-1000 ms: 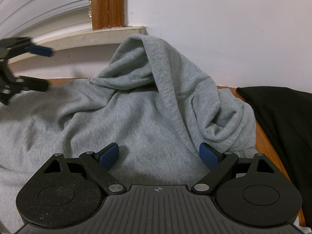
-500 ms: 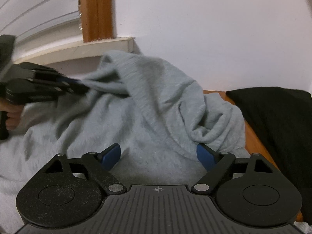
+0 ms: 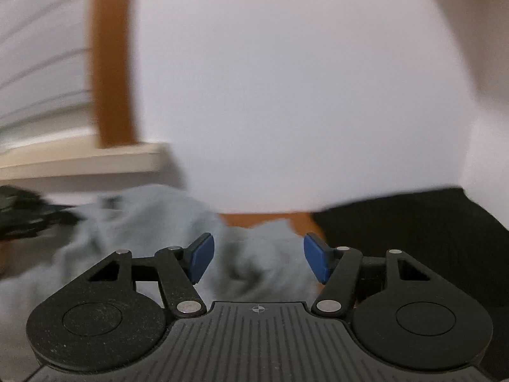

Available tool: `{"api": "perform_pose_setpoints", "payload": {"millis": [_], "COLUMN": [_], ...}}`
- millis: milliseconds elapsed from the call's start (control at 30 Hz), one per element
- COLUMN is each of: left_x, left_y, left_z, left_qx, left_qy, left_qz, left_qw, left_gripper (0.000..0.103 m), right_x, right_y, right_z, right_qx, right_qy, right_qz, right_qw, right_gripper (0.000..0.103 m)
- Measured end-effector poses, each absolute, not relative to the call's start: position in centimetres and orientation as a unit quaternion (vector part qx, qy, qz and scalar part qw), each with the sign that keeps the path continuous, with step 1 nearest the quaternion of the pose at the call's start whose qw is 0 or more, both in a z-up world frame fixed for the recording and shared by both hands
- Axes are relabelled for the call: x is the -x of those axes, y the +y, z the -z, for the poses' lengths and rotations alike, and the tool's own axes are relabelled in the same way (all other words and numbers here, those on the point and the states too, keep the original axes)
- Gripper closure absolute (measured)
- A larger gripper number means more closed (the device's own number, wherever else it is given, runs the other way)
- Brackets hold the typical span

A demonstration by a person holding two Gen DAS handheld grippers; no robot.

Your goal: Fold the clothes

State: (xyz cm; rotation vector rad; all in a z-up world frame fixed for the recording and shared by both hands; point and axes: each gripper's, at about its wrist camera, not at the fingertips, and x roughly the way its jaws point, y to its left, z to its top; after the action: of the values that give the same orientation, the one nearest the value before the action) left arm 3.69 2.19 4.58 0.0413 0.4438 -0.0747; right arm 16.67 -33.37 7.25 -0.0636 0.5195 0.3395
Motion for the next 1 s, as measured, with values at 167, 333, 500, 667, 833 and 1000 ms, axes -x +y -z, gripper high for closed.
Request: {"api": "perform_pose_setpoints", "payload": {"millis": [167, 333, 500, 667, 833, 1000], "left_x": [-3.7, -3.8, -3.8, -3.6, -3.2, -2.7], "left_y": [2.0, 2.1, 2.2, 2.8, 2.9, 1.9], "left_z": [-4.5, -4.5, -4.4, -4.4, -4.5, -4.6], "left_qx": [-0.025, -0.019, -0.019, -0.002, -0.001, -0.017], "left_qy": [0.224, 0.229, 0.23, 0.219, 0.201, 0.183], "left_qz": [0.031, 0.033, 0.033, 0.041, 0.048, 0.104], "left_qw": [0.974, 0.973, 0.972, 0.975, 0.978, 0.978], "left_gripper": [0.092, 0.092, 0.092, 0.092, 0.092, 0.092], "right_x": [-23.1, -24.2, -23.0, -18.9, -14.6, -11.2], "right_y": [-34.7, -34.0, -33.2, -35.7, -38.3, -40.8], "right_z": [-3.8, -3.1, -4.1, -9.3, -14.8, -18.8], "right_qx": [-0.039, -0.03, -0.001, 0.026, 0.051, 0.065], "right_qy": [0.353, 0.365, 0.351, 0.309, 0.264, 0.265], "right_qz": [-0.134, -0.136, -0.142, -0.119, -0.094, -0.083], "right_qw": [0.925, 0.921, 0.926, 0.943, 0.959, 0.958], "right_gripper": [0.039, 0.043, 0.088, 0.094, 0.094, 0.092]}}
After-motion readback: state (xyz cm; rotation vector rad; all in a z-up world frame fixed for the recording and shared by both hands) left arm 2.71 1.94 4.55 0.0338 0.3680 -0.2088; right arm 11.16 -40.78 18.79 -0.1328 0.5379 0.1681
